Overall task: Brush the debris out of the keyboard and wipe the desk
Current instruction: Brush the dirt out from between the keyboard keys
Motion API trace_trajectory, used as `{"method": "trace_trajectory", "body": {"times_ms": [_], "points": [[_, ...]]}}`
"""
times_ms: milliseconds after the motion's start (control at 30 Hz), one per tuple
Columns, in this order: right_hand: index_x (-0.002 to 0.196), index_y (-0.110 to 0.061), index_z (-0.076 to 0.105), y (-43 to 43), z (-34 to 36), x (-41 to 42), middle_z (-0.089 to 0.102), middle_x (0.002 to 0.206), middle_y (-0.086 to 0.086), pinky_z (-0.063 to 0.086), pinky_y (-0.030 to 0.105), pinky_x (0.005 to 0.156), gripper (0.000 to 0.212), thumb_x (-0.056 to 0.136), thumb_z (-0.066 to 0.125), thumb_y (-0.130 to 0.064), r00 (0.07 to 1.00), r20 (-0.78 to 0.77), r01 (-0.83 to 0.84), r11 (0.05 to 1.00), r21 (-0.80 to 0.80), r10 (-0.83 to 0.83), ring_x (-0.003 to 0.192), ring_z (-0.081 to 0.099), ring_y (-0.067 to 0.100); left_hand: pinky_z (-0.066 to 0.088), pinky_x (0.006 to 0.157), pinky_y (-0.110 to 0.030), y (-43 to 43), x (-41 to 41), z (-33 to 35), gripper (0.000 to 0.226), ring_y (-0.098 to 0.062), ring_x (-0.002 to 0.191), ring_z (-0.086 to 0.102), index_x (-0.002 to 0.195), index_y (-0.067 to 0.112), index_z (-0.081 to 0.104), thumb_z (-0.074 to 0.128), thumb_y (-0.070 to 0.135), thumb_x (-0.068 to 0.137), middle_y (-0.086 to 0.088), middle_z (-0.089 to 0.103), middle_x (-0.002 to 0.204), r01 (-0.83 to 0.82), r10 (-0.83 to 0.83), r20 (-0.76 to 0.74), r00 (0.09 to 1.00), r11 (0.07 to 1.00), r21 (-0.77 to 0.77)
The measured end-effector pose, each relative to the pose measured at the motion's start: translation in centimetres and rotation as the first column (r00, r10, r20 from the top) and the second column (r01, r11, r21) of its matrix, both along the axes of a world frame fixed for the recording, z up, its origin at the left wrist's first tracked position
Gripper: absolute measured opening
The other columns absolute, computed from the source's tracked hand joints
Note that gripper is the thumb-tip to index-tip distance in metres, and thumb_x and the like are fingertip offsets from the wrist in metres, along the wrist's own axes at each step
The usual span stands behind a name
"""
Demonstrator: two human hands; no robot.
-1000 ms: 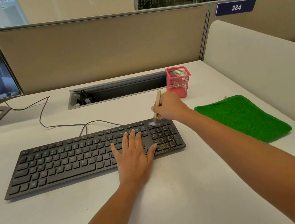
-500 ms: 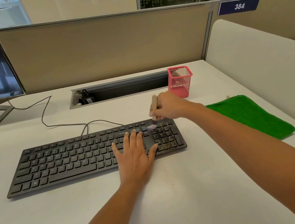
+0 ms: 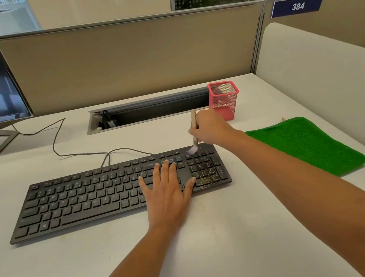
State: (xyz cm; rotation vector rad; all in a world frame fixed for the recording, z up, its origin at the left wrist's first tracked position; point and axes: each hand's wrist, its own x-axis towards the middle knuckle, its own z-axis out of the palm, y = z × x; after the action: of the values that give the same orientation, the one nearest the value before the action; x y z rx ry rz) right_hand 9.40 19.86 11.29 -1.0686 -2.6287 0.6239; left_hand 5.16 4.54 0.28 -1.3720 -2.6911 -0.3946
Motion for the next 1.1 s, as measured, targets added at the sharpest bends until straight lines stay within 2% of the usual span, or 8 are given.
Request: {"method": "trace_trajectory", "body": {"times_ms": [200, 300, 500, 567, 700, 833, 967, 1100], "points": [[0.104, 0.002, 0.064, 0.1, 0.6, -0.2, 0.063, 0.091, 0.012, 0.04, 0.018, 0.055, 0.026, 0.093, 0.054, -0.02, 0.993, -0.106, 0.058, 0.998, 0.004, -0.057, 0.077, 0.059, 0.019, 0.015, 0.111, -0.058, 0.0, 0.0, 0.1, 0.102, -0.02, 0.142, 0.026, 0.143, 0.017, 0.038, -0.024, 0.068, 0.079, 0.0, 0.036, 0.15, -0.002, 0.002, 0.011, 1.0, 1.0, 0.006], [0.103, 0.001, 0.066, -0.3, 0.0, -0.5, 0.067, 0.099, 0.014, 0.045, 0.021, 0.06, 0.028, 0.092, 0.057, -0.022, 0.992, -0.12, 0.019, 0.996, -0.092, -0.03, 0.086, 0.065, 0.023, 0.014, 0.111, -0.058, 0.0, 0.0, 0.1, 0.103, -0.02, 0.142, 0.025, 0.143, 0.017, 0.037, -0.025, 0.068, 0.078, 0.0, 0.035, 0.151, 0.001, -0.001, 0.012, 1.0, 1.0, 0.003], [0.111, 0.002, 0.059, 0.8, 1.1, 1.0, 0.061, 0.098, 0.015, 0.05, 0.029, 0.077, 0.025, 0.091, 0.054, -0.013, 0.988, 0.062, 0.133, 0.985, 0.108, -0.14, 0.091, 0.06, 0.025, 0.015, 0.111, -0.059, -0.1, 0.0, -0.1, 0.099, -0.021, 0.142, 0.026, 0.143, 0.017, 0.037, -0.021, 0.068, 0.081, 0.0, 0.036, 0.15, 0.002, -0.002, 0.011, 1.0, 1.0, 0.001], [0.11, 0.002, 0.06, 0.7, 1.3, 1.1, 0.064, 0.102, 0.016, 0.052, 0.034, 0.082, 0.026, 0.092, 0.055, -0.016, 0.99, -0.022, 0.144, 0.988, 0.058, -0.143, 0.095, 0.063, 0.029, 0.015, 0.11, -0.059, -0.1, 0.0, -0.1, 0.1, -0.021, 0.141, 0.027, 0.142, 0.017, 0.038, -0.021, 0.068, 0.081, 0.0, 0.037, 0.15, 0.003, -0.003, 0.011, 1.0, 1.0, -0.001], [0.106, 0.003, 0.064, -0.1, 0.5, 1.2, 0.064, 0.095, 0.015, 0.049, 0.026, 0.066, 0.028, 0.093, 0.055, -0.02, 0.985, -0.114, 0.118, 0.988, -0.098, -0.129, 0.089, 0.065, 0.026, 0.013, 0.111, -0.058, 0.0, -0.1, -0.2, 0.101, -0.02, 0.142, 0.025, 0.144, 0.017, 0.036, -0.023, 0.068, 0.079, 0.0, 0.034, 0.151, 0.005, -0.005, 0.008, 1.0, 1.0, 0.014], [0.106, 0.003, 0.061, -0.3, 0.5, 1.6, 0.066, 0.102, 0.015, 0.055, 0.032, 0.081, 0.025, 0.09, 0.057, -0.016, 0.993, 0.09, 0.097, 0.978, -0.183, -0.082, 0.091, 0.068, 0.028, 0.013, 0.111, -0.058, 0.0, 0.0, -0.2, 0.101, -0.021, 0.142, 0.024, 0.144, 0.017, 0.036, -0.022, 0.068, 0.079, 0.0, 0.034, 0.151, 0.002, -0.002, 0.008, 1.0, 1.0, 0.007], [0.072, -0.001, 0.055, 0.0, 1.7, 1.8, 0.064, 0.082, 0.014, 0.055, 0.022, 0.051, 0.014, 0.086, 0.054, -0.004, 0.979, 0.198, 0.11, 0.948, -0.299, -0.051, 0.039, 0.061, 0.007, 0.01, 0.112, -0.057, 0.1, 0.0, -0.2, 0.103, -0.019, 0.144, 0.02, 0.145, 0.019, 0.032, -0.027, 0.068, 0.075, 0.002, 0.031, 0.153, 0.002, -0.002, 0.003, 1.0, 1.0, 0.022], [0.1, 0.003, 0.063, 0.2, 1.4, 1.7, 0.065, 0.093, 0.014, 0.056, 0.034, 0.08, 0.023, 0.091, 0.055, -0.017, 0.99, 0.031, 0.141, 0.98, -0.14, -0.138, 0.085, 0.069, 0.022, 0.017, 0.11, -0.059, 0.0, 0.0, -0.2, 0.098, -0.021, 0.14, 0.029, 0.141, 0.017, 0.04, -0.019, 0.068, 0.082, -0.001, 0.039, 0.148, 0.001, -0.001, 0.013, 1.0, 1.0, 0.009]]}}
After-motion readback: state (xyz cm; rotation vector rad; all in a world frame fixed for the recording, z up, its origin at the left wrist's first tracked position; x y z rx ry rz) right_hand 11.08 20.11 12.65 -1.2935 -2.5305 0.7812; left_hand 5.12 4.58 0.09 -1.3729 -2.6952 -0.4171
